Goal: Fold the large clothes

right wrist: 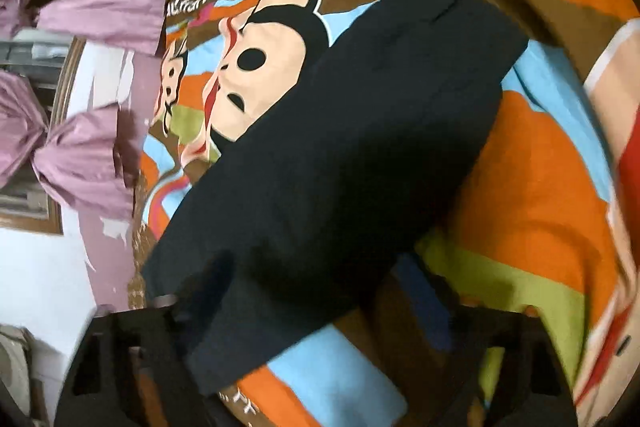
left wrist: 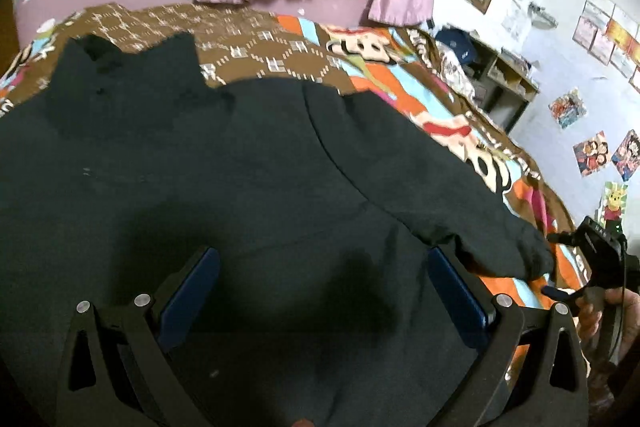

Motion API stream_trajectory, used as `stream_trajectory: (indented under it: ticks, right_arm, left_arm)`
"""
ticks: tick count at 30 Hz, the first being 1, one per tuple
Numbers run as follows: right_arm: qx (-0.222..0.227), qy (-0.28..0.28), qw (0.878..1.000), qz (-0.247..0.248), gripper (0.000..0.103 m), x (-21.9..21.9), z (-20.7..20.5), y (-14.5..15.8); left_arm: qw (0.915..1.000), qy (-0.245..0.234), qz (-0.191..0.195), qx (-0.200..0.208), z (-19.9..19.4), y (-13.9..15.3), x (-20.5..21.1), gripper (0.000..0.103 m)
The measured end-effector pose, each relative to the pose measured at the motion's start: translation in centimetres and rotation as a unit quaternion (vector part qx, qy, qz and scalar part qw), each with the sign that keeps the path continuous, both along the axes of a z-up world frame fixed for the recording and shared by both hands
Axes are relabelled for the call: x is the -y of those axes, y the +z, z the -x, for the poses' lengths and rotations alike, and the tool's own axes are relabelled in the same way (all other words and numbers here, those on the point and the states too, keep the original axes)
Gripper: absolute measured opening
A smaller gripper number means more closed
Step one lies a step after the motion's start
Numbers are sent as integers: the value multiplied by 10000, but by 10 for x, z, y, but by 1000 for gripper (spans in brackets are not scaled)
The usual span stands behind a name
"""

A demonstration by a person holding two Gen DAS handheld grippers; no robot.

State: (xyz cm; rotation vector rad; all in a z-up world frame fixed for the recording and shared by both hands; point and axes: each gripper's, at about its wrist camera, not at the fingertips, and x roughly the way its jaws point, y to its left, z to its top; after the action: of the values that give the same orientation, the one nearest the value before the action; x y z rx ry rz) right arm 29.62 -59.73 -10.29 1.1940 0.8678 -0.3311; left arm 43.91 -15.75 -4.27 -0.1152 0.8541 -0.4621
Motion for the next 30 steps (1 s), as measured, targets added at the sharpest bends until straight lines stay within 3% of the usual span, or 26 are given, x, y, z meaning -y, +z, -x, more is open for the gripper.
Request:
stream_trajectory:
  ticks: [1,4,8,11,14,16,18,20,22,27,30]
  right_arm:
    - [-42,0,10000,26,62,0,0,-1]
    - [-36,-134,9999,33,34,4,2,-2]
    - [141,-123,9997,174,9,2,0,9]
    - [453,73,9947,925,6,-13,-6,49]
    - [947,449,9727,2071,6,-43,-12,107]
    - [1362,766,9481,2770,6,-74,-15,144]
    - [1760,1228,9221,3220,6,-113,-25,171]
    - [2130,1756,8954,3494,6,-155,-32,189]
    - [2442,2352,8641,3721,6,-205,-38,199]
    - [2767,3811,7811,4100,5,-322,-46,187]
    - [2625,4671,7251,4326,4,-383,-45,164]
  left_arm:
    - [9999,3,-119,-63,-3,-5,4,102]
    - [9984,49,-489,-277,-14,-21,19,102]
    - [9977,52,-586,-325,-17,-32,22,102]
    - [9978,39,-552,-362,-19,-39,21,102]
    - [9982,18,-500,-340,-17,-41,17,102]
    - [9990,88,-307,-302,-13,-34,7,102]
    - [9993,262,185,-180,-9,-21,-10,102]
    - [9948,478,897,53,2,0,-46,102]
    - [9904,619,1223,200,8,21,-76,102]
    - [9807,944,1671,361,21,72,-156,102]
    - [9707,1114,2120,167,25,90,-201,102]
